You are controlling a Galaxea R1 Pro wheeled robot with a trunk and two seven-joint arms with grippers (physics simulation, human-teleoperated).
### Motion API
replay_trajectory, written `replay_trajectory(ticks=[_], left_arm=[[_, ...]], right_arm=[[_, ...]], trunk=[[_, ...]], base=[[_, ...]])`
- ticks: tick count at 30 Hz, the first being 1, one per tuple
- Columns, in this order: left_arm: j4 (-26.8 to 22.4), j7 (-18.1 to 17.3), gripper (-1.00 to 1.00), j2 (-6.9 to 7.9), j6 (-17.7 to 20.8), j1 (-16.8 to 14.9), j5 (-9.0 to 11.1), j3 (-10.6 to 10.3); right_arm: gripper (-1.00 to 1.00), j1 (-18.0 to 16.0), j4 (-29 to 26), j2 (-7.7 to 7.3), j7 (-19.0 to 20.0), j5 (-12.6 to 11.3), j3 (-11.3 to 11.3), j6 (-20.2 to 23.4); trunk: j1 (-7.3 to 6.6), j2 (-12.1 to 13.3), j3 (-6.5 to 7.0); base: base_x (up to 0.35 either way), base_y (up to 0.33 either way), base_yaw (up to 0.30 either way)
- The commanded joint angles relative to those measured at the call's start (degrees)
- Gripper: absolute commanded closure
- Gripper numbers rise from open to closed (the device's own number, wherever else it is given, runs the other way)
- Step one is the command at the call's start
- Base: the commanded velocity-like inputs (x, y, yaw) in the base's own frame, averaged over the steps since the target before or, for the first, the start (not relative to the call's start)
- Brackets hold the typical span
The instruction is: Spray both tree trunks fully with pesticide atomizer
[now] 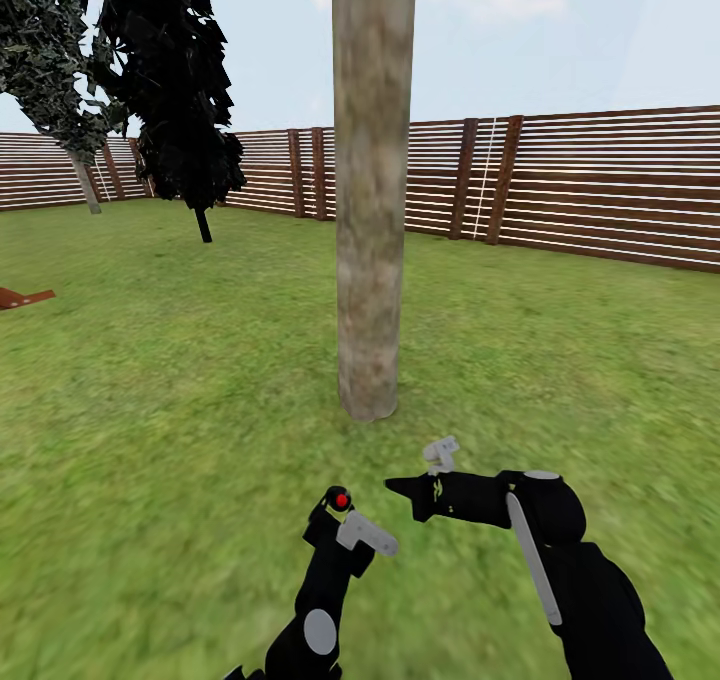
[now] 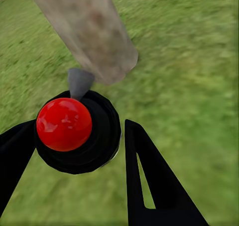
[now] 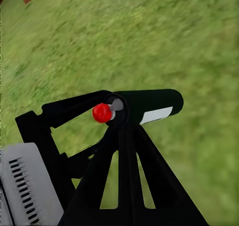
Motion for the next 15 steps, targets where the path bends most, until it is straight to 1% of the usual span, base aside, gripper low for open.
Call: replay_trajectory(ticks=[1,4,6,15], left_arm=[[-0.05,0.12,1.00,0.00,0.52,-0.06,-0.59,-0.23],[-0.05,0.12,1.00,-0.02,0.47,-0.06,-0.59,-0.37],[-0.05,0.12,1.00,-0.04,0.48,-0.07,-0.59,-0.40],[-0.02,0.03,1.00,-0.06,0.45,-0.06,-0.59,-0.42]], right_arm=[[1.00,-0.04,-0.04,0.24,0.25,0.16,-0.05,0.33],[1.00,0.00,-0.04,1.12,0.24,0.16,-0.03,0.24],[1.00,0.03,-0.04,1.40,0.20,0.19,0.31,0.21],[1.00,0.05,0.04,1.62,0.17,0.16,0.65,0.46]], trunk=[[-0.01,-0.02,-0.05],[-0.01,-0.02,-0.05],[-0.01,-0.02,-0.05],[-0.01,-0.02,-0.05]], base=[[0.000,0.000,0.000],[0.000,0.000,0.000],[0.000,0.000,0.000],[0.000,0.000,0.000]])
